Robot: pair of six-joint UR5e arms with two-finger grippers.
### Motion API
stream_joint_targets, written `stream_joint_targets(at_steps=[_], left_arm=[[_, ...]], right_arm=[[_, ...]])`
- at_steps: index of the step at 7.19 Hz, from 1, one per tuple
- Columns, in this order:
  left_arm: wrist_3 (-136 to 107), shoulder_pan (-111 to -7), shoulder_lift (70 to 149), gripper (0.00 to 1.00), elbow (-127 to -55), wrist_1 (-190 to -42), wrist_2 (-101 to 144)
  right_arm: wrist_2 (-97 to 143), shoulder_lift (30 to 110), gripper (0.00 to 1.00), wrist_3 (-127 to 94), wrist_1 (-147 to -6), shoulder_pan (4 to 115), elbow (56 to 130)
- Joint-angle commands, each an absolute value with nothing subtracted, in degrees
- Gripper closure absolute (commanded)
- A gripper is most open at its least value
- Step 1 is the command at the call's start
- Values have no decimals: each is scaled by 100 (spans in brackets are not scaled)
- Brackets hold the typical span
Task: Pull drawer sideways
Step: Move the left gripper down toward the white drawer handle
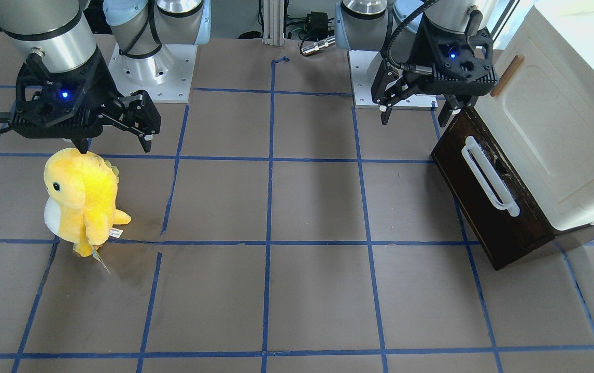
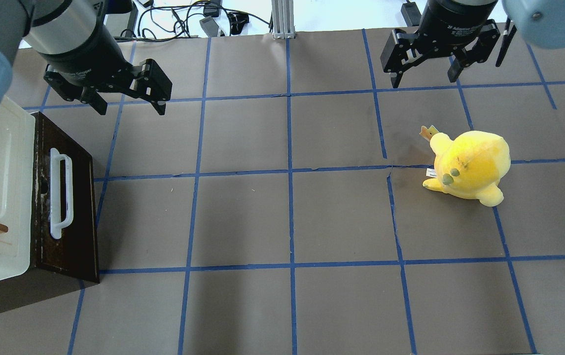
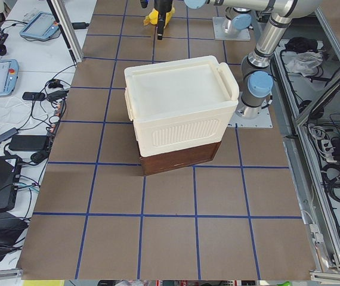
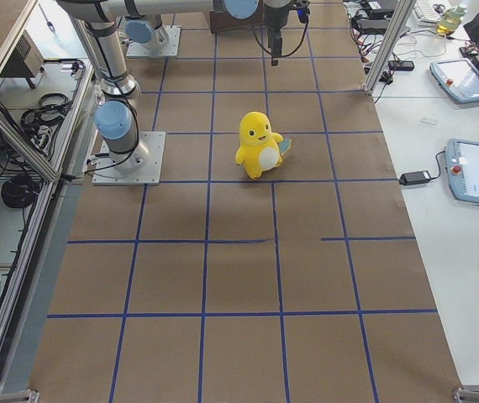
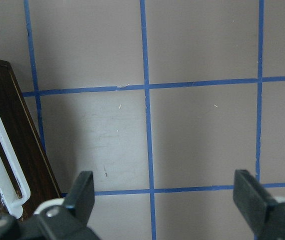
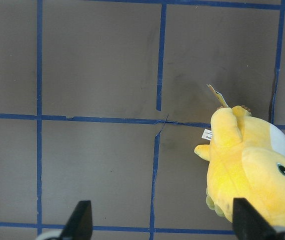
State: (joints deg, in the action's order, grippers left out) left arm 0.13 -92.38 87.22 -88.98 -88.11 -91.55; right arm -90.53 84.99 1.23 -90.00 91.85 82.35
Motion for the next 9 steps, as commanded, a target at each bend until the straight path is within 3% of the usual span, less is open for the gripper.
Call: stream_joint_targets(at_steps=[1, 9], left_arm=[[18, -9246, 8719, 0, -8956, -8754, -9167], [-429, -9448, 8859, 0, -9657, -8411, -10511]], right_arm=[[-9053, 8499, 0, 123, -9000, 9185, 8235], [-9053, 8499, 0, 123, -9000, 9185, 8235]])
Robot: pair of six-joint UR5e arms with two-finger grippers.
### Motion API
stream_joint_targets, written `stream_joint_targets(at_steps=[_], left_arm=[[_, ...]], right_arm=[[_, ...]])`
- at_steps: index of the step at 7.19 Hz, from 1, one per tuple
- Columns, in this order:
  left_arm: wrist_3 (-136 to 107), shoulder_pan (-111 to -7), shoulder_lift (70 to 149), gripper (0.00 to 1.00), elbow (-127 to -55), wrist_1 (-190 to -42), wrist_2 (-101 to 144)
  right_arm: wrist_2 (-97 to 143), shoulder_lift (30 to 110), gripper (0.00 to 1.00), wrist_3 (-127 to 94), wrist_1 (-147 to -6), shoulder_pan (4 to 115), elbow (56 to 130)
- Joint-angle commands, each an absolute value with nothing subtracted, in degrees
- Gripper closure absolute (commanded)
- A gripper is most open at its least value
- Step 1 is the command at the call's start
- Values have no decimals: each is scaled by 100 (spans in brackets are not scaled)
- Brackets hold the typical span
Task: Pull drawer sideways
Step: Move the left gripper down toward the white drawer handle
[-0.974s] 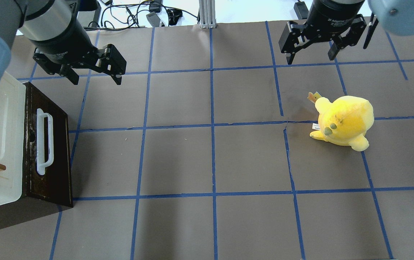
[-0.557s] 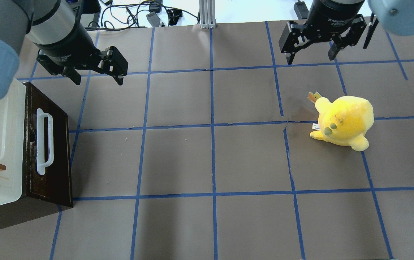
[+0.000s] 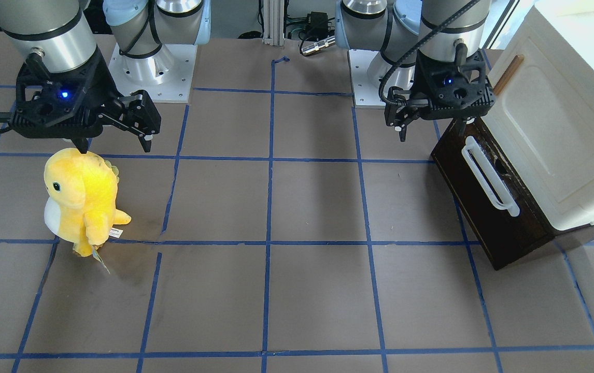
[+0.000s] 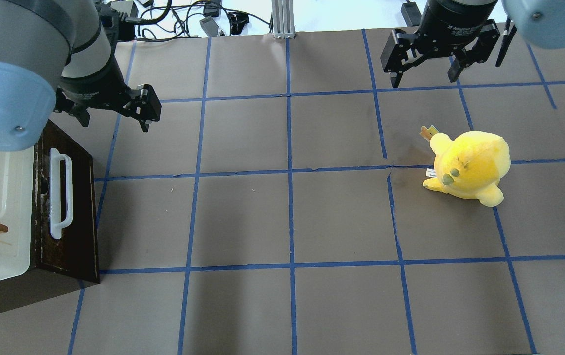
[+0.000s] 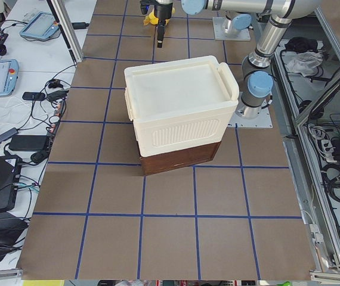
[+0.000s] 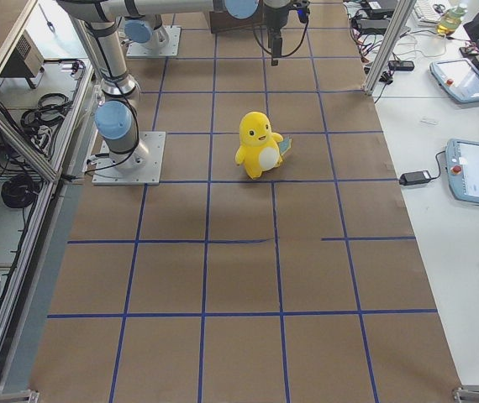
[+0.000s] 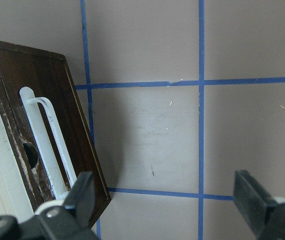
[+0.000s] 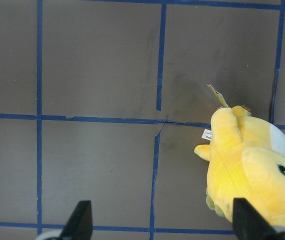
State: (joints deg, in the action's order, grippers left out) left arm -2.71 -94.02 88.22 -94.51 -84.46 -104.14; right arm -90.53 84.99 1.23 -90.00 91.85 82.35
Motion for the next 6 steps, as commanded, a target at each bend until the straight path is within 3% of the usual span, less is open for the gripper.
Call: stream_joint_targets(at_steps=[1, 3, 6], left_arm=[[-448, -9457, 8920, 0, -9755, -8437, -11025], [-466, -9562, 9192, 0, -10281, -8272, -11583], [-475, -9782, 9702, 0, -10502, -8262, -13739]], right_arm=[[-9053, 8499, 0, 123, -9000, 9185, 8235], [-9053, 8499, 0, 123, -9000, 9185, 8235], [-9053, 8499, 0, 123, -9000, 9185, 8235]])
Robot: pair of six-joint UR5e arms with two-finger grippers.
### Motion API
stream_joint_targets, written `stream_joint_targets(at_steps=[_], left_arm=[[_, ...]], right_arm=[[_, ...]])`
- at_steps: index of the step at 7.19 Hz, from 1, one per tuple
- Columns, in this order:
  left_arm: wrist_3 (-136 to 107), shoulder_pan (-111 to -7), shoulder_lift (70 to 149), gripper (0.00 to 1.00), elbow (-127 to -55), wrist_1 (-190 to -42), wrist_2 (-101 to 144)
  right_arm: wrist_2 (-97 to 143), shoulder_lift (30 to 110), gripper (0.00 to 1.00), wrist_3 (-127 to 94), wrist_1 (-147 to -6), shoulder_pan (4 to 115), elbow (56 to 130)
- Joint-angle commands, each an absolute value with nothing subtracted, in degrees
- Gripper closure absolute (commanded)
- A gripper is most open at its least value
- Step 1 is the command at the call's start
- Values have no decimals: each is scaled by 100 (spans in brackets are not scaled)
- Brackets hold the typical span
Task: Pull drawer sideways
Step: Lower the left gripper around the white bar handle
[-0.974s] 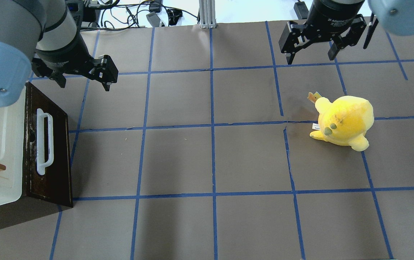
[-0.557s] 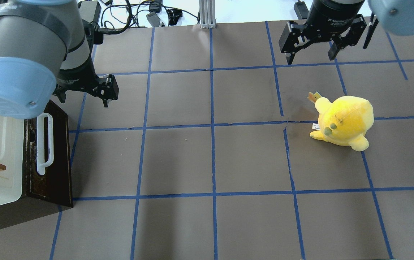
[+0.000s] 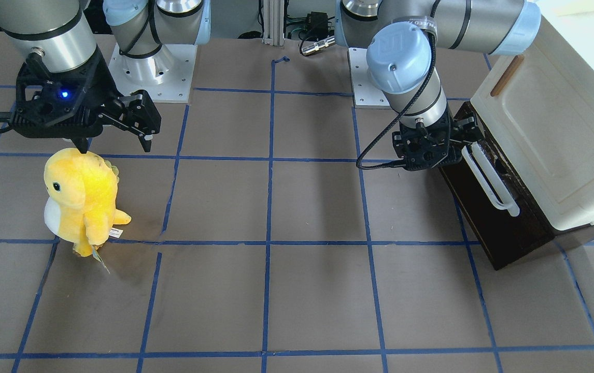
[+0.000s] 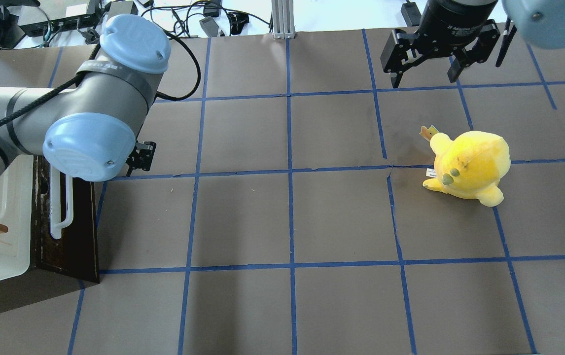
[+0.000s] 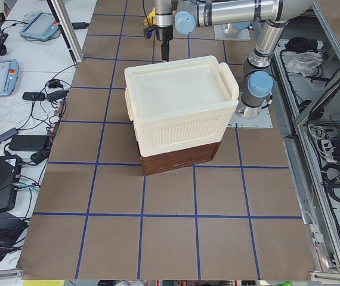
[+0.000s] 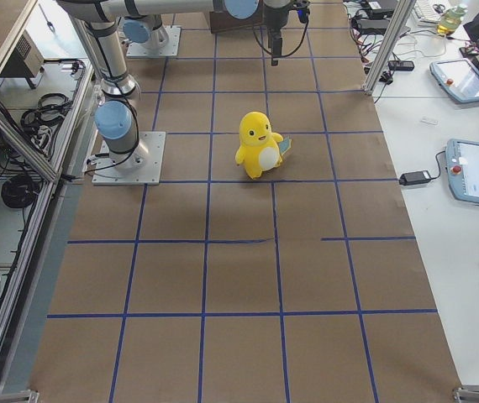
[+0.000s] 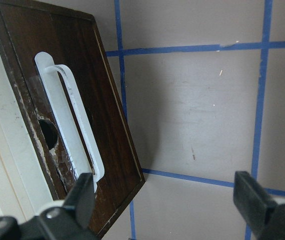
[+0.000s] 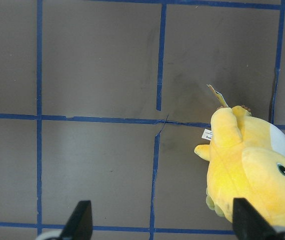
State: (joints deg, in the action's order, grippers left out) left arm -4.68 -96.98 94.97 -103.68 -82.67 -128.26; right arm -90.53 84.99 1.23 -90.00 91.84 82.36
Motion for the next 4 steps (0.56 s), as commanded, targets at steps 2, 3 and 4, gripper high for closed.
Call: stream_joint_targets(at_steps=[2, 3, 4], left_arm=[[-866, -9782, 10035, 0, -10766, -8253, -14534], [-966, -9774, 10237, 0, -10767, -8253, -14911], [-1150, -9773, 10465, 0, -10775, -8253, -15150]], right_arm=[[-9053, 8499, 0, 132, -9000, 9185, 8235], [-9053, 8499, 0, 123, -9000, 9185, 8235], [-9053, 8499, 0, 123, -9000, 9185, 8235]])
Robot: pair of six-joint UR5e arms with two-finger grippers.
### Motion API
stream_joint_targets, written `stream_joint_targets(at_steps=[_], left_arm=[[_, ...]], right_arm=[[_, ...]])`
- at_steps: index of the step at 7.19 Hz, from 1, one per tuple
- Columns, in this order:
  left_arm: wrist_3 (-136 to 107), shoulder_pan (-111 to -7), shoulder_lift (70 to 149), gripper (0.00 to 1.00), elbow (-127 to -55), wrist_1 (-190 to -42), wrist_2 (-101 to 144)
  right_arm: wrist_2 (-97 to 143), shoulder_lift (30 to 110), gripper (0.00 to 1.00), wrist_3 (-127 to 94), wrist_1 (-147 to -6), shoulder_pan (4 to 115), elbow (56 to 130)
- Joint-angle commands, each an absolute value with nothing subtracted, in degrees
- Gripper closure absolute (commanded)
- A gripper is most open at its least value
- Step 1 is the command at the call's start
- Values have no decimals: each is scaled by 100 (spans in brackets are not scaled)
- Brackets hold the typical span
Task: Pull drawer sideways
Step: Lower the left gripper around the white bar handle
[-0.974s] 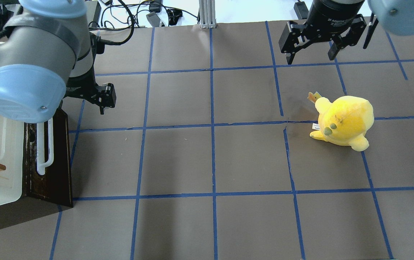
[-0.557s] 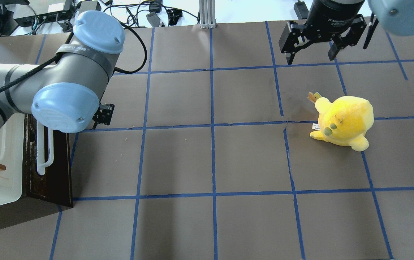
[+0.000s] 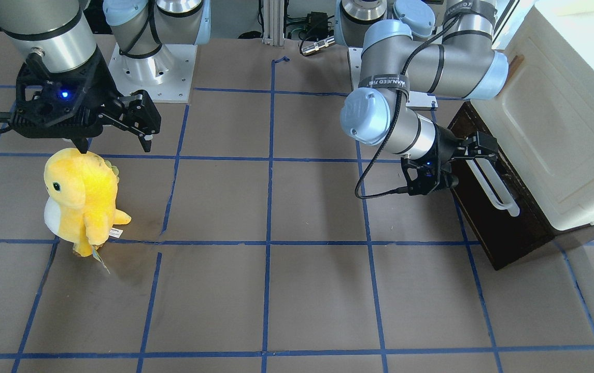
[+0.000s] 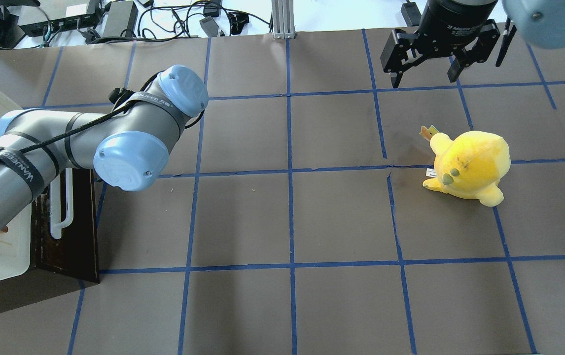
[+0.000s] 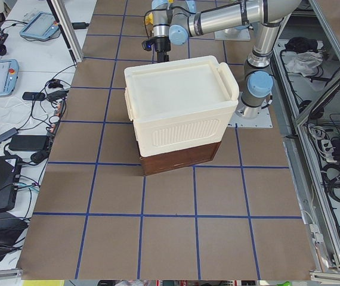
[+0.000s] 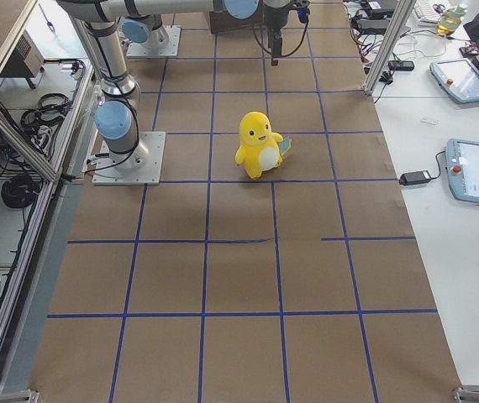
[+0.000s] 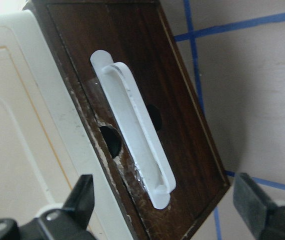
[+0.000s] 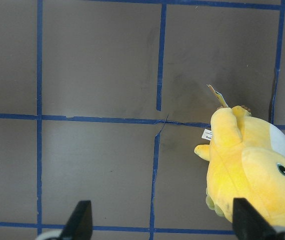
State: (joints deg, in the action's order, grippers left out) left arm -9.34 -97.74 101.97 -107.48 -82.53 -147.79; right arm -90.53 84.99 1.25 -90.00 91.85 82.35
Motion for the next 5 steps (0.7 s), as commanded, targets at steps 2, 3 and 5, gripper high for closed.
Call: stream_joint_targets(at_steps=[2, 3, 5], left_arm=[[-1266, -9765, 10827, 0, -10819, -8279, -15809], [-1266, -9730, 10959, 0, -10828, -8271, -15820], [-1266, -9660, 11214, 7, -10819, -8244, -15995]], right_arm=[[-9053, 8499, 0, 132, -9000, 9185, 8235], [-9053, 8499, 0, 123, -9000, 9185, 8235], [-9053, 8499, 0, 123, -9000, 9185, 8235]])
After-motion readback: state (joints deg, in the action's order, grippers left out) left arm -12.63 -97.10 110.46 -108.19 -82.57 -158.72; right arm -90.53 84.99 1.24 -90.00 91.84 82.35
